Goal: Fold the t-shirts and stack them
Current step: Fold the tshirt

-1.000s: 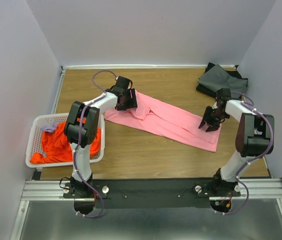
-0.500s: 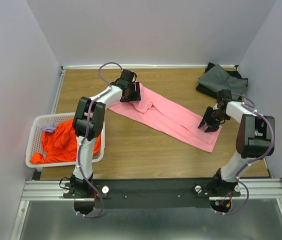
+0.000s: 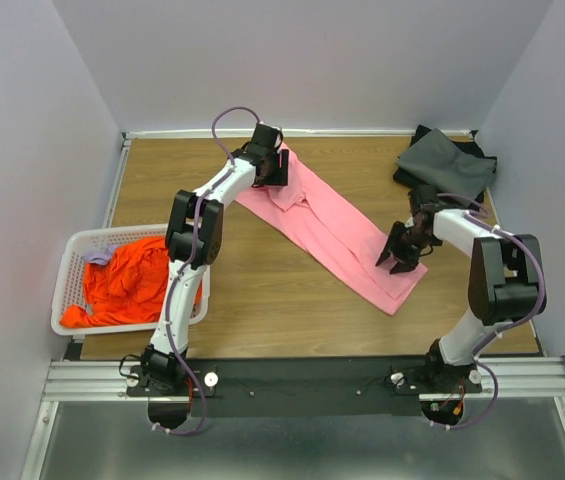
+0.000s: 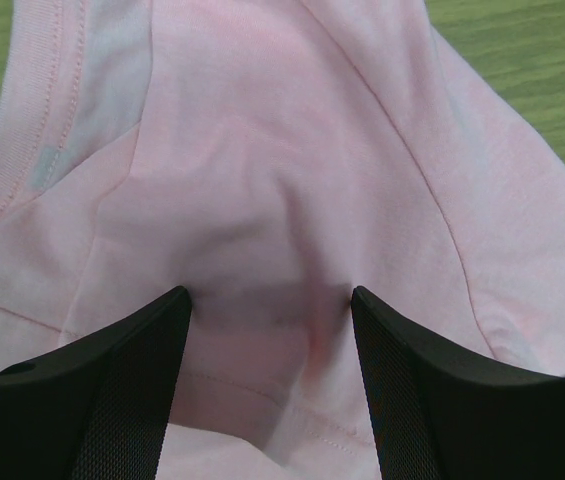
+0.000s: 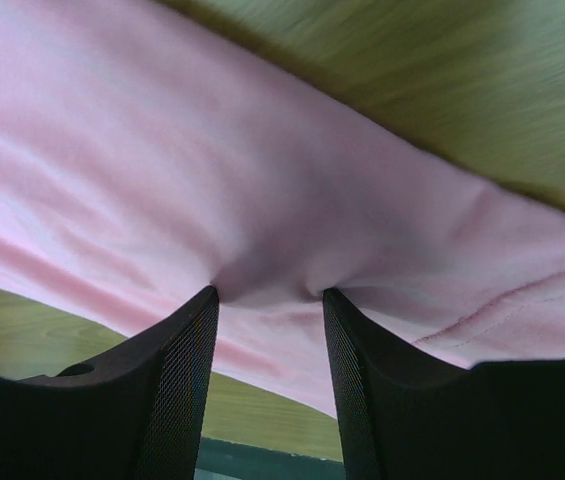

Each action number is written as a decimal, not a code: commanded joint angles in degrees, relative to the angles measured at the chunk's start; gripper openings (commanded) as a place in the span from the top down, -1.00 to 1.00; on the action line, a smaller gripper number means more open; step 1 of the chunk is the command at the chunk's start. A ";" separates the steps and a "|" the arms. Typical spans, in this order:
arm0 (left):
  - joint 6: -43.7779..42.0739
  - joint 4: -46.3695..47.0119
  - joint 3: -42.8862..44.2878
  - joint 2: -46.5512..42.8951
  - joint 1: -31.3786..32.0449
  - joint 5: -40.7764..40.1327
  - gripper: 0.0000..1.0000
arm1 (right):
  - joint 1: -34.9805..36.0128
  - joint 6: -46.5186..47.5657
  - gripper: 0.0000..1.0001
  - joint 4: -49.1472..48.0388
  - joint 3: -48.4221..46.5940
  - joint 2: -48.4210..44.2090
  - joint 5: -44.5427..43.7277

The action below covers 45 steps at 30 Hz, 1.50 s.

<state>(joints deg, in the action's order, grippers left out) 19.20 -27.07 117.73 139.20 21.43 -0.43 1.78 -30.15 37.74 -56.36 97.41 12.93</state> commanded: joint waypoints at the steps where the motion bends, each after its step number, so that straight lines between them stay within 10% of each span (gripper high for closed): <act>1: -3.55 -3.96 2.41 4.24 -0.16 0.16 -0.47 | 7.00 -4.56 -0.08 2.96 5.90 2.27 -2.91; 33: -7.16 -0.44 7.34 -6.82 0.81 3.15 -0.60 | 33.37 -25.22 -0.32 6.03 7.05 -17.76 -14.32; 45: -1.19 7.82 -24.91 -23.44 1.16 5.70 -0.59 | 33.55 -19.95 -0.48 0.59 10.30 -18.39 -17.68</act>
<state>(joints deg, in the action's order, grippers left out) 15.62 -21.02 100.03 114.48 21.98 3.49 34.94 -51.90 41.06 -47.59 78.24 -1.50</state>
